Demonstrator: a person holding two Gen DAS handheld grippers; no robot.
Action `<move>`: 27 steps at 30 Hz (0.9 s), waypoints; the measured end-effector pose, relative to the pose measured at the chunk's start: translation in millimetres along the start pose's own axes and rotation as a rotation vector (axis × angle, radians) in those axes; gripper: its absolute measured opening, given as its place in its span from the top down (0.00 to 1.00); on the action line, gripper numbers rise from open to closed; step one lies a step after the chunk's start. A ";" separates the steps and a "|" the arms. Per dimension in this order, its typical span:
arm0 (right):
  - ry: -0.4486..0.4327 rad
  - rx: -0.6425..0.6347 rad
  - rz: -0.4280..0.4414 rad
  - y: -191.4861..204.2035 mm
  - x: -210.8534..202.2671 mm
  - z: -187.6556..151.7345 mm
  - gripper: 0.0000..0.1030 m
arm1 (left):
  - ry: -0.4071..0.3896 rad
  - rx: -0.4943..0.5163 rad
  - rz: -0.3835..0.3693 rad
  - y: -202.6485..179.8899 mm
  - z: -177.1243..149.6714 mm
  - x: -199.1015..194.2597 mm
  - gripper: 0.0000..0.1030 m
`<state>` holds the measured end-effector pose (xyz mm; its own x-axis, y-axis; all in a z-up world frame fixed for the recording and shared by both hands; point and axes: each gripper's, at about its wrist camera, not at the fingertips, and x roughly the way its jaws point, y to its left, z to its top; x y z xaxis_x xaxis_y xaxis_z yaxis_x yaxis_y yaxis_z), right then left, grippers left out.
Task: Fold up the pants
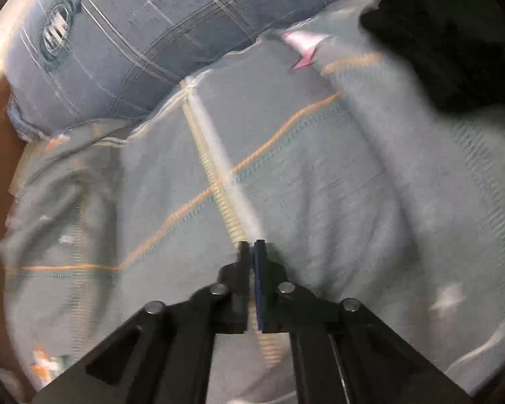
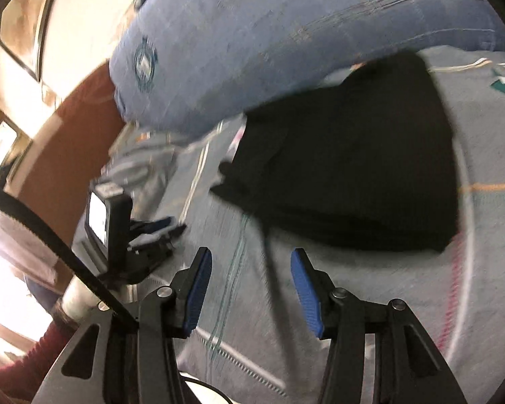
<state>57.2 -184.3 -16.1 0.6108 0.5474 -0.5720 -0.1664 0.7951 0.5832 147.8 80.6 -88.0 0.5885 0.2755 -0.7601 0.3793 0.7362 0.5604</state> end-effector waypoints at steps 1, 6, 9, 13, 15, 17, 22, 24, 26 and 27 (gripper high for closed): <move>0.010 -0.019 -0.015 3.2 5.2 -3.5 0.47 | 0.013 0.014 0.049 0.6 -4.7 4.6 0.99; 0.056 -0.095 -0.137 7.5 33.1 -16.3 0.45 | 0.099 -0.089 0.141 43.8 -27.8 32.3 0.99; 0.074 -0.143 -0.182 12.7 51.8 -25.2 0.45 | 0.168 -0.150 0.183 67.5 -42.0 55.4 0.99; 0.135 -0.273 -0.238 35.5 62.5 -47.5 0.98 | 0.248 -0.204 0.268 94.2 -63.7 80.3 0.99; 0.170 -0.298 -0.222 37.8 58.2 -63.8 0.98 | 0.232 -0.238 0.241 105.9 -72.8 83.4 0.99; 0.201 -0.300 -0.211 35.9 47.7 -81.6 0.98 | 0.225 -0.221 0.233 106.5 -75.5 81.0 0.98; 0.277 -0.200 -0.194 2.4 7.8 -124.9 1.00 | 0.200 -0.156 0.257 96.8 -81.8 79.0 0.98; 0.300 -0.162 -0.219 -11.2 -7.6 -135.2 1.00 | 0.185 -0.141 0.243 93.8 -84.5 75.1 0.98; 0.280 -0.193 -0.302 -13.0 -23.9 -137.2 0.94 | 0.171 -0.171 0.172 99.9 -90.9 62.5 0.98; 0.250 -0.212 -0.321 -13.4 -36.8 -135.8 0.94 | 0.154 -0.212 0.125 106.8 -94.1 51.2 0.98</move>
<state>-68.2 -179.7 -81.2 0.4558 0.2898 -0.8416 -0.1693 0.9565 0.2377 151.3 231.5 -98.0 0.4995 0.4508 -0.7398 0.1437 0.7989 0.5840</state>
